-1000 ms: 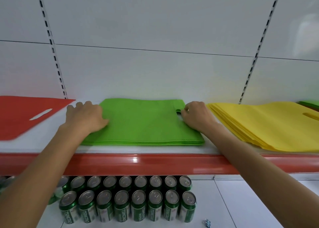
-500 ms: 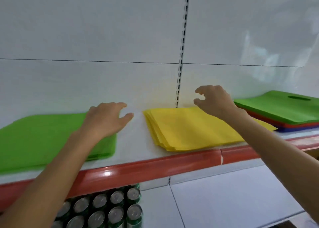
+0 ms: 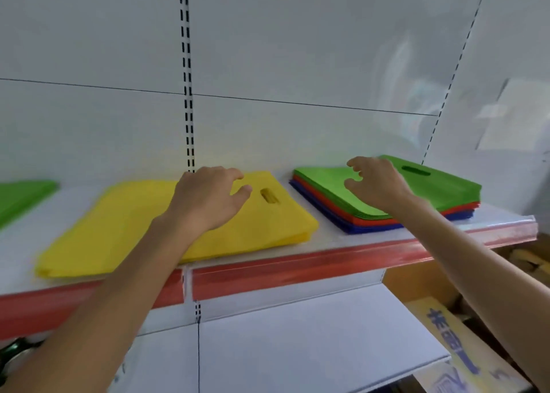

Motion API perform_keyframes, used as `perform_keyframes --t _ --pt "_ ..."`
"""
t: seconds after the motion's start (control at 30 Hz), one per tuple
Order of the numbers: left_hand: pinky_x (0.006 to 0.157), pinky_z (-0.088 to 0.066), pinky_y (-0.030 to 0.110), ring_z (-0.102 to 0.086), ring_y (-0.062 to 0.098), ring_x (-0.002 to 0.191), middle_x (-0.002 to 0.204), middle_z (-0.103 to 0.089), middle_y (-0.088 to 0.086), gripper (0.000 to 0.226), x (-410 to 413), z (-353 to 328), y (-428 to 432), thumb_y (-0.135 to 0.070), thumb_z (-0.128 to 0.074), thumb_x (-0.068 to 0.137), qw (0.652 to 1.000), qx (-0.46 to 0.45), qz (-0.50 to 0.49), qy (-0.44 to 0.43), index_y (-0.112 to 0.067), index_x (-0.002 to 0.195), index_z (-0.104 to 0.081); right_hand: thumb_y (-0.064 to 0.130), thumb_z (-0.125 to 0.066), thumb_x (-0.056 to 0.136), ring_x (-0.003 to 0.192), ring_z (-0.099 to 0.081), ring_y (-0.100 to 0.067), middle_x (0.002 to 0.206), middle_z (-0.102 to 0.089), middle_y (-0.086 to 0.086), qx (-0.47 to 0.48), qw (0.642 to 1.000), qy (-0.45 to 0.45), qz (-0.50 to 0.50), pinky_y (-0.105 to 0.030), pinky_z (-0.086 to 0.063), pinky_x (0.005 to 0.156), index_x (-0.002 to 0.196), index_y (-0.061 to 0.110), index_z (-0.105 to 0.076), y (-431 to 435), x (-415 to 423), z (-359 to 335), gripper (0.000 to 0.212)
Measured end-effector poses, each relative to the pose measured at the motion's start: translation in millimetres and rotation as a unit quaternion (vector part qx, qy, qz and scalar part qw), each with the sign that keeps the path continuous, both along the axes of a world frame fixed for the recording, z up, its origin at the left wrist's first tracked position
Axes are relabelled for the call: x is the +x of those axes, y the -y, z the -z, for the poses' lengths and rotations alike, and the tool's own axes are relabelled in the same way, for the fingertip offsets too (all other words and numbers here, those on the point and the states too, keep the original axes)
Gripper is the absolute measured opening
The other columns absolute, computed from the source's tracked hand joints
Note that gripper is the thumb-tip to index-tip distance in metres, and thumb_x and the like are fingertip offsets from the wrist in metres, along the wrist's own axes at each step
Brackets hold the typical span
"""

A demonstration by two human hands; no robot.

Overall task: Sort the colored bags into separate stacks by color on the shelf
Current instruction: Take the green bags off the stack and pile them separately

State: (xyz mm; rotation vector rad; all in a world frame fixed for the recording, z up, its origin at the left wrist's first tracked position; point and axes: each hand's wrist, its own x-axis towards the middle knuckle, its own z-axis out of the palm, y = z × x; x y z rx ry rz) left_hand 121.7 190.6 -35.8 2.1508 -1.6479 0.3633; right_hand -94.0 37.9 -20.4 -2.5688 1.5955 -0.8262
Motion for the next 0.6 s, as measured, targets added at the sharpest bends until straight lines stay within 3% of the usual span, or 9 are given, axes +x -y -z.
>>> perform_keyframes --t 0.23,0.5,0.6 --pt "0.097 -0.036 0.034 -0.046 0.022 0.124 0.133 -0.053 -0.005 0.043 -49 -5 52 -0.047 -0.043 0.093 0.998 0.019 0.044 -0.044 -0.028 0.131 -0.050 0.022 -0.058 0.089 0.113 -0.056 -0.029 0.127 -0.058 -0.011 -0.012 1.000 0.003 0.022 -0.036 -0.046 0.090 0.132 0.015 -0.052 46 -57 6 0.045" --pt "0.096 -0.042 0.034 -0.050 0.025 0.121 0.130 -0.057 0.000 0.043 -106 -4 111 -0.049 -0.047 0.090 0.997 0.022 0.015 -0.078 -0.024 0.124 -0.057 0.024 -0.059 0.086 0.108 -0.057 -0.031 0.121 -0.061 -0.014 -0.018 1.000 0.008 0.010 -0.039 -0.048 0.091 0.126 0.014 -0.058 129 -125 -10 0.041" --pt "0.103 -0.038 0.037 -0.043 0.026 0.128 0.140 -0.047 0.005 0.056 -124 4 142 -0.054 -0.040 0.091 0.992 0.114 -0.009 -0.050 -0.019 0.134 -0.046 0.027 -0.061 0.086 0.107 -0.058 -0.031 0.118 -0.062 -0.013 -0.022 0.999 -0.023 -0.007 -0.041 -0.048 0.092 0.123 0.012 -0.059 161 -147 -15 0.040"
